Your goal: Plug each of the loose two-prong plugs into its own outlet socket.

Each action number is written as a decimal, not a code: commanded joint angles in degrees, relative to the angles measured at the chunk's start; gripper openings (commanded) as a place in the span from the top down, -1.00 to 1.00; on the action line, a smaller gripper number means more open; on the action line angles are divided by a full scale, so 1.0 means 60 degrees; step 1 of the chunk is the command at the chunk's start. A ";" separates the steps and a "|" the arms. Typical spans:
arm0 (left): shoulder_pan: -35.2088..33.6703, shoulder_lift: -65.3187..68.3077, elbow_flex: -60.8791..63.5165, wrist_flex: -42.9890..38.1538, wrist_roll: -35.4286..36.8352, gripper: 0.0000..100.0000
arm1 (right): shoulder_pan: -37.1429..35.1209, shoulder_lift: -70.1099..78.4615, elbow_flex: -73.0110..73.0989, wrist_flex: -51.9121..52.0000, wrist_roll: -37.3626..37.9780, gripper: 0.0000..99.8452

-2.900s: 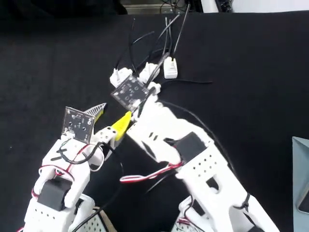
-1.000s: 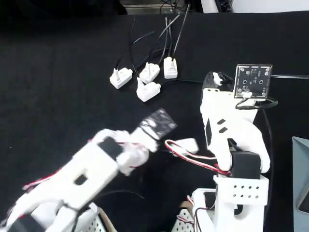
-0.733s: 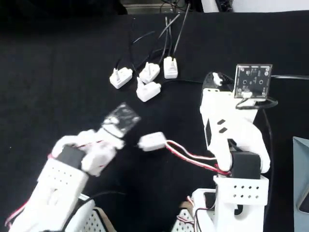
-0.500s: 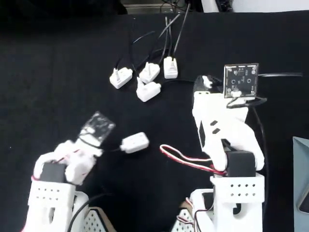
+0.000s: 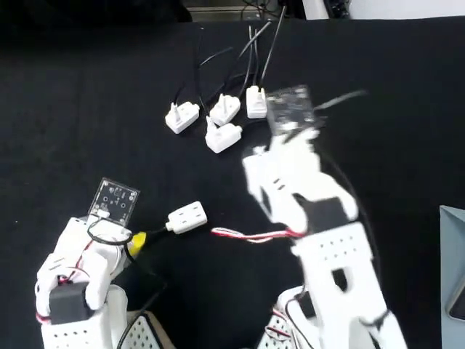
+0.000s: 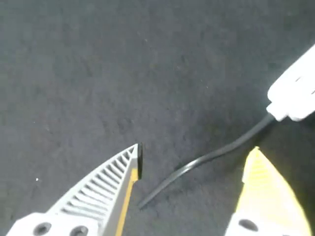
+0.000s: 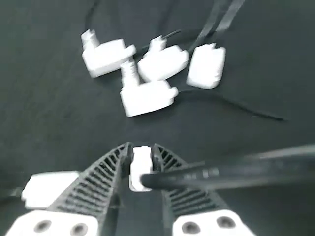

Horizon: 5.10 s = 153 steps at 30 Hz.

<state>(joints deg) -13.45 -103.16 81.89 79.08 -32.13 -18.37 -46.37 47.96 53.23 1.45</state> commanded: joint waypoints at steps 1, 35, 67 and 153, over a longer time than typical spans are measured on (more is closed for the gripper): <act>-0.0139 -0.0176 0.0125 -0.0029 0.0366 0.30 | -0.0938 0.0784 -0.0549 0.0059 -0.0249 0.98; -0.0711 -0.0176 0.1165 -0.1333 0.2755 0.30 | -0.3326 0.3802 0.0989 -0.2828 -0.1333 0.97; -0.0711 -0.0176 0.1165 -0.1333 0.2755 0.30 | -0.2960 0.5150 0.0505 -0.2462 -0.1333 0.98; 0.4505 1.0637 -0.2322 -0.6564 0.2462 0.15 | -0.0513 0.0051 0.1121 -0.2432 -0.1832 0.98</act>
<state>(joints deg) 12.66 -44.44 71.78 45.23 -18.86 -22.33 -44.44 55.08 39.08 -8.92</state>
